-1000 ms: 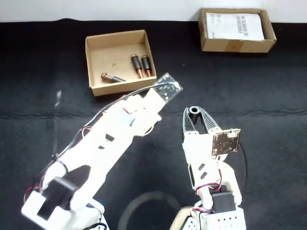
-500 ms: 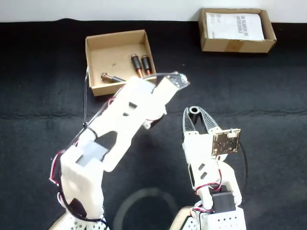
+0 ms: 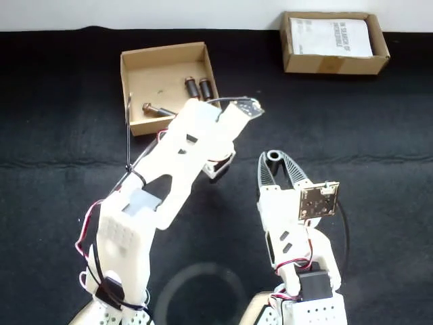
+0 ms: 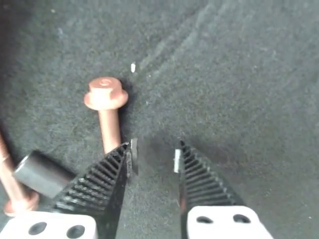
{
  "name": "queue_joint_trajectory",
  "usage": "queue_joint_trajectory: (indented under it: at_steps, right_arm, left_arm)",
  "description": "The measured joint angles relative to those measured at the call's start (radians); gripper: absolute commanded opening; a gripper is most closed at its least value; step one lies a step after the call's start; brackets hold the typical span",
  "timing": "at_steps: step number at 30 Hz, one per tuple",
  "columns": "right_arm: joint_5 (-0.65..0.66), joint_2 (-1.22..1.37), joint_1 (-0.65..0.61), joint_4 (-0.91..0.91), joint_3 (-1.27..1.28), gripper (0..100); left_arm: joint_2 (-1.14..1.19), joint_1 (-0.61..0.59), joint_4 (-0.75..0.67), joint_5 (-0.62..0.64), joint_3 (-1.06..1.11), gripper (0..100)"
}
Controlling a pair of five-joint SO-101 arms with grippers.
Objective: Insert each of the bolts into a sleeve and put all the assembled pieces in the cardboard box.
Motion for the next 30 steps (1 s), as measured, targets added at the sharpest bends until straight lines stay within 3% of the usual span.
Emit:
queue_joint_trajectory:
  at_steps: [13,19,30]
  right_arm:
    - [0.0,0.0,0.0,0.0,0.0,0.8]
    - [0.0,0.0,0.0,0.0,0.0,0.8]
    - [0.0,0.0,0.0,0.0,0.0,0.8]
  left_arm:
    - [0.018,-0.064,-0.005,0.0,-0.11,15]
    - [0.04,-0.107,-0.005,-0.063,-0.118,15]
    - [0.118,-0.106,-0.005,-0.068,-0.121,15]
